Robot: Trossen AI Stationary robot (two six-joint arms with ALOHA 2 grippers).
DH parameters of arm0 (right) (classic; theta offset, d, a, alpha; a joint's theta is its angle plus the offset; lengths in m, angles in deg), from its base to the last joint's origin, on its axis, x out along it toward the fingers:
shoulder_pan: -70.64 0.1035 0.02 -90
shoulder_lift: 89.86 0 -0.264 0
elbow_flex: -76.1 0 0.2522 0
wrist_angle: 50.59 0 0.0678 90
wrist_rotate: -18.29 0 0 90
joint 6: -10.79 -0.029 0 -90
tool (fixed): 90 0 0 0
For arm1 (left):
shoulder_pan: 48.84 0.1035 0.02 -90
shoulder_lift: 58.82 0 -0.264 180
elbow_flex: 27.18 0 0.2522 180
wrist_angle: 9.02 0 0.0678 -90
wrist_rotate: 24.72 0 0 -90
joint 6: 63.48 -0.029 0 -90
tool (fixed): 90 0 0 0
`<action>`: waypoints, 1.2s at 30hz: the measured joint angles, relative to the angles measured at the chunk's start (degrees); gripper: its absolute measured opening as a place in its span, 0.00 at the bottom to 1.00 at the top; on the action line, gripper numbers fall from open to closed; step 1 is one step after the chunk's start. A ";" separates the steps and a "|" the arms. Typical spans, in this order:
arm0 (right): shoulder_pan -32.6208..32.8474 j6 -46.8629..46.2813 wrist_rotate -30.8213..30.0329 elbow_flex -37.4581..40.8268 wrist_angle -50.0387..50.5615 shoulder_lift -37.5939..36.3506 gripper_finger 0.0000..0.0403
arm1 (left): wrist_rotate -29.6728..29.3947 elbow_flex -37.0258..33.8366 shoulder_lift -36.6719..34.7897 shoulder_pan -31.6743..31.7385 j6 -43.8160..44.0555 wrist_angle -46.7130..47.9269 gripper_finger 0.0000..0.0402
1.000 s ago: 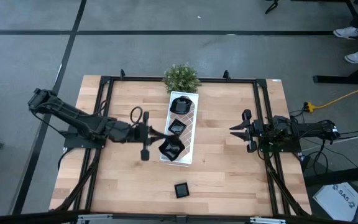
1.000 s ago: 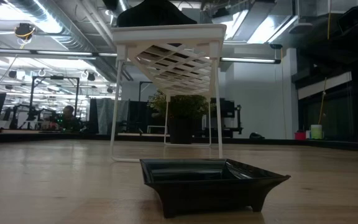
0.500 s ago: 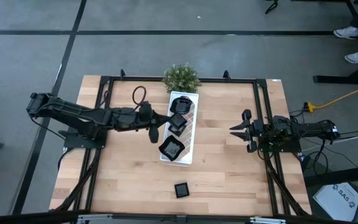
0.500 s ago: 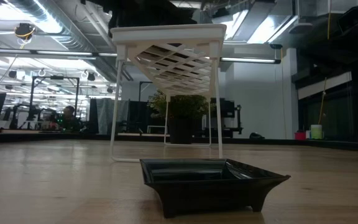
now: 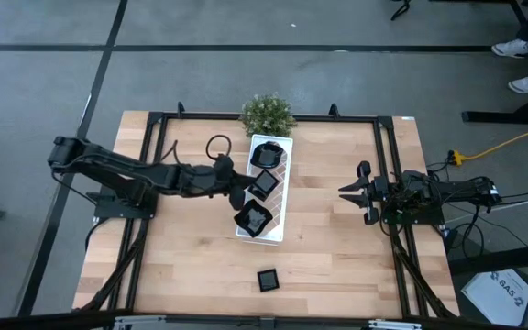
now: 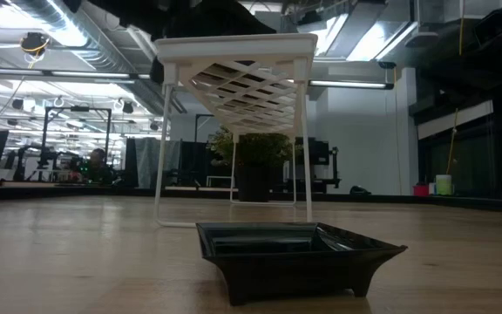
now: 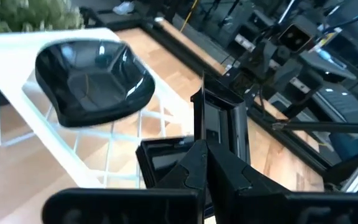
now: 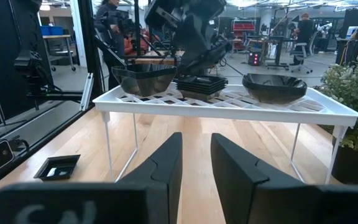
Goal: Pick & Place Mini shaped plates
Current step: Stack the square plate on top of the square plate on the shelf
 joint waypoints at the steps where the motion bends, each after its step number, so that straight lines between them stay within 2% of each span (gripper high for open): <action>1: -0.02 0.00 0.00 0.00 0.00 0.01 0.21 | 0.07 0.00 0.46 -0.02 0.64 0.02 0.00; 15: 0.00 0.00 0.00 0.00 0.01 0.02 0.21 | -0.89 0.02 0.81 0.13 5.31 5.53 0.01; 21: 0.00 0.00 0.00 0.00 -0.01 0.02 0.21 | 0.06 0.02 0.79 0.68 5.33 5.93 0.04; 29: -0.02 -0.01 0.00 0.00 -0.01 0.00 0.21 | 2.61 0.02 0.74 0.66 2.35 5.98 0.12; 36: 0.00 -0.02 0.00 0.00 0.01 0.02 0.21 | 4.08 0.02 -3.46 0.63 -5.74 5.73 0.16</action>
